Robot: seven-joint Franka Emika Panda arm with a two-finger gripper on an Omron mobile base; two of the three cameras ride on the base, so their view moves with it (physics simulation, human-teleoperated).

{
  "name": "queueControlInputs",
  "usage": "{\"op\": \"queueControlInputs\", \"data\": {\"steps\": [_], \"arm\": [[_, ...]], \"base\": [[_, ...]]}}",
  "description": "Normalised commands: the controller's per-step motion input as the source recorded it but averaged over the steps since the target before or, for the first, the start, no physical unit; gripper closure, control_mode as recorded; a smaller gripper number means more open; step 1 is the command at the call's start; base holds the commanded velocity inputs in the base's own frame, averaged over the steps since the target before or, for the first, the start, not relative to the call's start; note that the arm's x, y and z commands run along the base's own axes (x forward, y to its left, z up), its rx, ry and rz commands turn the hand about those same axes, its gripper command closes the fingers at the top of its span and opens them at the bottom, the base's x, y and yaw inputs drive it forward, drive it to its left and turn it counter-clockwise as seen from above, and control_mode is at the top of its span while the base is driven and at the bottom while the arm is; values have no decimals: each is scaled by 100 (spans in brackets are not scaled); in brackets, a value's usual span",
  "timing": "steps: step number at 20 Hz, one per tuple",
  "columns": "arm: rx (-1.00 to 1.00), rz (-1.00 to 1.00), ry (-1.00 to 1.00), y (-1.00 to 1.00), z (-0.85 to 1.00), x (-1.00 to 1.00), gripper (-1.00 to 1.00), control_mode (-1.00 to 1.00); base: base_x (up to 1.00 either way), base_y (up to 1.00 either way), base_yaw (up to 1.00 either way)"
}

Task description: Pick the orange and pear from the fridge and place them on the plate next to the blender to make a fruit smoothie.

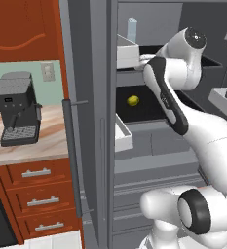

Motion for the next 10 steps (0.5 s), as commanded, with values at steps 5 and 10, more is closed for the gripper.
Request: {"op": "queueControlInputs", "data": {"steps": [5,10], "arm": [[0,0,3,18,0,100,-100,-100],[0,0,6,3,0,94,-100,-100]], "base": [[0,0,0],[0,0,0]]}}
